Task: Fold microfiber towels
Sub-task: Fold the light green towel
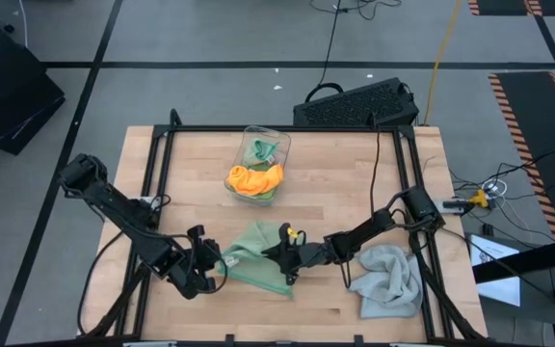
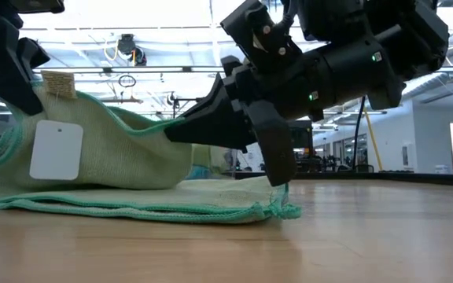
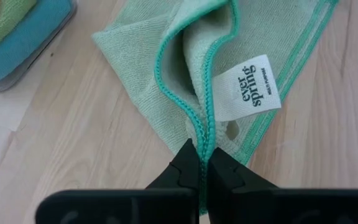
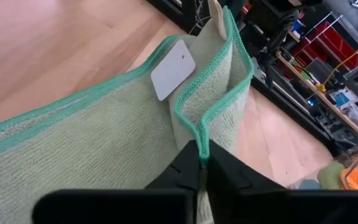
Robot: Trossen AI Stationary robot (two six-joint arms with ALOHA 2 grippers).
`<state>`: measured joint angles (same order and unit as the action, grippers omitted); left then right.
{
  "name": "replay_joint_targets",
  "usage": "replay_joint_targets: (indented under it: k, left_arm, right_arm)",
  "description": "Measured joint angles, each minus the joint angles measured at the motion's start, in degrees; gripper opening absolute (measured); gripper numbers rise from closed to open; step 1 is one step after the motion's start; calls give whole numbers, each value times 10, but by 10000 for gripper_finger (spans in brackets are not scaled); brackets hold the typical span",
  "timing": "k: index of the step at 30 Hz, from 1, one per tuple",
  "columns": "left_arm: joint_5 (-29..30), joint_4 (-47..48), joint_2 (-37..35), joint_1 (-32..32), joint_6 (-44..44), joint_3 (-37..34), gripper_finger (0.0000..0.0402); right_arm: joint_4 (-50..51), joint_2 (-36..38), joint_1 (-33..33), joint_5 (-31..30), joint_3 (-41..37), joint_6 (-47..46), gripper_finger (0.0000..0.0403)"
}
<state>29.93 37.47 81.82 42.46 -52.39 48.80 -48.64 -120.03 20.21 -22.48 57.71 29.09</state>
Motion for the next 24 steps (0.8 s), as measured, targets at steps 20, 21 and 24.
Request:
replay_joint_targets:
  k: [20, 21, 24]
  left_arm:
    - [102, 58, -135, 2, 251, 50, 8]
    - [95, 29, -142, 2, 296, 54, 9]
    - [67, -53, -159, 2, 436, 68, 5]
  right_arm:
    - [200, 276, -17, 3, 0, -24, 2]
    - [202, 290, -8, -4, 3, -30, 2]
    - [219, 319, 26, -39, 23, -31, 1]
